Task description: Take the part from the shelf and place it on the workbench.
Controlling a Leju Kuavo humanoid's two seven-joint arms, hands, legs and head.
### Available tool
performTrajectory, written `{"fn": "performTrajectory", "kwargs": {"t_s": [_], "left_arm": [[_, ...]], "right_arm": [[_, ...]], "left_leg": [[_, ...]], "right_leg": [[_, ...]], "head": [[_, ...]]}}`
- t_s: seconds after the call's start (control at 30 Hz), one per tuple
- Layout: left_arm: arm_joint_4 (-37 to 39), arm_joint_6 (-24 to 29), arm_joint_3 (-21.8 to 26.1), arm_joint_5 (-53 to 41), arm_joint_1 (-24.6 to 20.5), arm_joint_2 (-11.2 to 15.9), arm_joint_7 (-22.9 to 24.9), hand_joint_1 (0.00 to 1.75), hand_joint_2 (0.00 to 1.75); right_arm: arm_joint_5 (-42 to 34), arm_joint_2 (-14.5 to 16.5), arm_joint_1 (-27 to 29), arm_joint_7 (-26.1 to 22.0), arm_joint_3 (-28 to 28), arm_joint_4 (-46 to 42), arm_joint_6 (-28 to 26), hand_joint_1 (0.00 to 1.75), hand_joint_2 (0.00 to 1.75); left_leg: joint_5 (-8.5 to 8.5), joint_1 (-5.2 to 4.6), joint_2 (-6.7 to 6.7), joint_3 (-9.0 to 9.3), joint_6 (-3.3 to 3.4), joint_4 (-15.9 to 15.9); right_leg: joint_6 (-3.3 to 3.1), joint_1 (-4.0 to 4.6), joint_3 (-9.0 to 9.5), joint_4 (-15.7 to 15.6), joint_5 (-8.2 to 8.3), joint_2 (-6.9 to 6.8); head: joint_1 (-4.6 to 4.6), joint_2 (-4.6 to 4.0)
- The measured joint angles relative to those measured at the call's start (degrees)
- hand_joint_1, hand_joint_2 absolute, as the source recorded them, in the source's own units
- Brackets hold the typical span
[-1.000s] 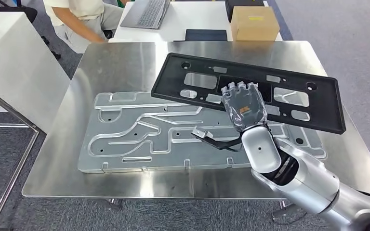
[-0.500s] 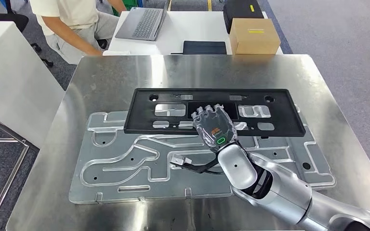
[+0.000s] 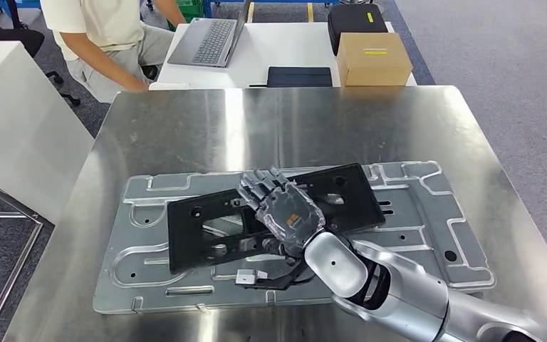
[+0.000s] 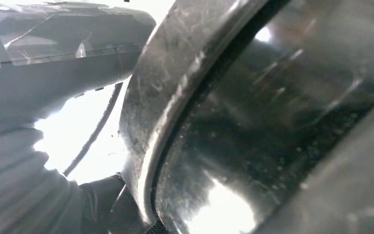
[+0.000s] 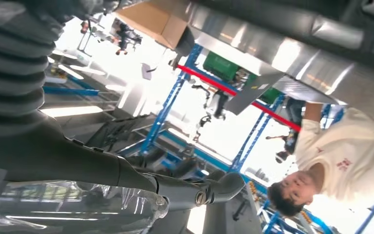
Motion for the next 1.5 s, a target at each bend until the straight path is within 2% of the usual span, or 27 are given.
{"fn": "performTrajectory", "kwargs": {"t_s": [0.4, 0.57, 0.73, 0.83, 0.93, 0.97, 1.0, 1.03, 1.1, 1.13, 1.17, 1.2, 1.27, 1.3, 1.33, 1.37, 1.43, 1.47, 1.5], "left_arm": [[0.0, 0.13, 0.0, -0.04, 0.0, 0.28, 0.35, 0.0, 0.0], [0.0, -0.72, 0.0, 0.1, 0.11, 0.83, -1.58, 0.0, 0.0], [0.0, -2.1, 0.09, 0.41, 0.39, 2.74, -5.48, 0.0, 0.0], [0.0, -2.08, 0.44, 0.81, 0.46, 3.22, -5.33, 0.0, 0.0], [0.0, -1.73, 0.95, 1.34, 0.65, 3.37, -5.58, 0.0, 0.0], [0.0, -1.55, 1.04, 1.48, 0.74, 3.37, -5.91, 0.0, 0.0], [0.0, -1.34, 1.08, 1.57, 0.86, 3.37, -6.32, 0.0, 0.0], [0.0, -1.14, 1.1, 1.61, 1.0, 3.4, -6.77, 0.0, 0.0], [0.0, -0.87, 1.14, 1.6, 1.32, 3.54, -7.84, 0.0, 0.0], [0.0, -0.83, 1.16, 1.58, 1.45, 3.6, -8.53, 0.0, 0.0], [0.0, -0.84, 1.17, 1.55, 1.54, 3.62, -9.37, 0.0, 0.0], [0.0, -0.89, 1.17, 1.49, 1.57, 3.62, -10.19, 0.0, 0.0], [0.0, -1.11, 1.18, 1.31, 1.61, 3.63, -11.44, 0.0, 0.0], [0.0, -1.23, 1.18, 1.24, 1.61, 3.65, -11.66, 0.0, 0.0], [0.0, -1.36, 1.18, 1.2, 1.6, 3.66, -11.7, 0.0, 0.0], [0.0, -1.46, 1.18, 1.21, 1.58, 3.67, -11.6, 0.0, 0.0], [0.0, -1.59, 1.19, 1.47, 1.6, 3.66, -11.3, 0.0, 0.0], [0.0, -1.6, 1.23, 1.73, 1.6, 3.66, -11.14, 0.0, 0.0], [0.0, -1.58, 1.29, 2.04, 1.62, 3.64, -11.01, 0.0, 0.0]], "right_arm": [[-0.36, 0.5, -0.69, 0.22, 3.27, -1.03, 0.4, 0.0, 0.0], [-0.4, 0.55, -0.75, 1.88, 4.18, -1.13, 0.51, 0.0, 0.0], [-5.6, 1.23, 0.42, 7.14, 3.68, -1.2, -0.86, 0.0, 0.0], [-11.49, 1.58, 1.94, 10.8, 1.35, -1.81, -5.3, 0.0, 0.0], [-14.71, 1.38, 3.5, 13.09, -1.99, -4.59, -11.87, 0.0, 0.0], [-15.42, 1.13, 4.28, 13.46, -3.17, -5.94, -13.78, 0.0, 0.0], [-15.98, 0.76, 5.08, 13.64, -4.42, -7.35, -15.22, 0.0, 0.0], [-16.38, 0.34, 5.85, 13.7, -5.6, -8.68, -16.28, 0.0, 0.0], [-16.73, -0.43, 7.39, 13.57, -7.78, -11.22, -17.82, 0.0, 0.0], [-16.69, -0.77, 8.3, 13.28, -8.68, -12.42, -18.52, 0.0, 0.0], [-16.5, -1.17, 9.3, 12.8, -9.53, -13.73, -19.32, 0.0, 0.0], [-16.22, -1.6, 10.29, 12.22, -10.27, -15.02, -20.09, 0.0, 0.0], [-15.38, -2.46, 12.08, 11.03, -11.73, -17.94, -21.55, 0.0, 0.0], [-14.89, -2.79, 12.92, 10.53, -12.38, -19.34, -22.08, 0.0, 0.0], [-14.33, -3.01, 13.77, 10.09, -13.04, -20.8, -22.5, 0.0, 0.0], [-13.74, -3.2, 14.67, 9.69, -13.62, -22.21, -22.79, 0.0, 0.0], [-12.4, -3.57, 16.8, 9.06, -14.73, -24.88, -23.23, 0.0, 0.0], [-11.69, -3.78, 18.01, 8.73, -15.24, -26.21, -23.45, 0.0, 0.0], [-10.96, -3.97, 19.46, 8.37, -15.76, -27.65, -23.8, 0.0, 0.0]], "left_leg": [[0.26, 0.18, 0.03, 0.83, -1.91, -0.77], [0.15, 0.25, 0.04, 0.84, -2.04, -0.75], [-0.08, 0.12, 0.03, 0.73, -1.96, -0.42], [-0.31, 0.09, 0.03, 0.66, -1.63, -0.1], [-0.03, 0.33, 0.17, 0.99, -1.24, -0.45], [0.31, 0.59, 0.35, 1.28, -1.13, -0.99], [0.61, 0.89, 0.53, 1.55, -1.02, -1.58], [0.86, 1.15, 0.74, 1.74, -0.96, -2.03], [0.97, 1.25, 0.97, 1.68, -0.87, -2.12], [0.96, 1.28, 1.04, 1.58, -0.87, -2.04], [0.94, 1.35, 1.07, 1.46, -0.89, -1.89], [0.89, 1.48, 1.06, 1.32, -0.97, -1.67], [0.67, 1.81, 1.01, 0.97, -1.46, -0.91], [0.58, 1.87, 0.93, 0.78, -1.86, -0.52], [0.53, 1.85, 0.86, 0.64, -2.26, -0.18], [0.58, 1.77, 0.78, 0.51, -2.65, 0.09], [0.82, 1.71, 0.6, 0.33, -3.27, 0.24], [0.38, 1.78, 0.62, 0.0, -3.55, 0.66], [-0.86, 1.84, 0.69, -0.5, -3.78, 1.7]], "right_leg": [[-0.71, 0.13, 0.3, -0.01, -0.3, 0.0], [-0.72, 0.09, 0.35, -0.07, -0.33, 0.01], [-0.61, 0.04, 0.43, -0.19, -0.38, 0.02], [-0.41, 0.02, 0.51, -0.2, -0.48, 0.04], [0.11, 0.15, 0.84, -0.43, -0.38, 0.17], [0.37, 0.28, 0.91, -0.25, -0.77, 0.18], [0.61, 0.39, 0.68, 0.7, -1.82, 0.17], [0.84, 0.41, -0.05, 2.83, -3.54, 0.13], [1.29, 0.07, -2.67, 9.6, -7.6, 0.04], [1.52, -0.16, -3.8, 12.51, -8.75, 0.01], [1.75, -0.39, -4.17, 13.76, -8.77, -0.01], [1.98, -0.6, -3.55, 12.88, -7.68, -0.04], [2.49, -1.01, 0.22, 6.02, -4.43, -0.18], [2.51, -0.96, 1.99, 2.91, -3.2, -0.09], [2.31, -0.9, 3.14, 0.82, -2.61, 0.03], [1.85, -0.8, 3.46, 0.1, -2.63, 0.19], [0.69, -0.73, 3.05, 0.17, -2.25, 0.28], [0.14, -0.76, 2.78, 0.09, -2.03, 0.18], [-0.33, -0.74, 2.45, 0.04, -1.7, 0.07]], "head": [[0.02, 0.0], [0.03, 0.0], [0.02, 0.0], [0.01, 0.0], [0.01, 0.0], [0.03, 0.0], [0.12, 0.0], [0.22, 0.0], [0.34, 0.0], [0.36, 0.0], [0.35, 0.0], [0.37, 0.0], [0.38, 0.0], [0.39, 0.0], [0.37, 0.0], [0.34, 0.01], [0.3, 0.01], [0.26, 0.01], [0.16, 0.01]]}}
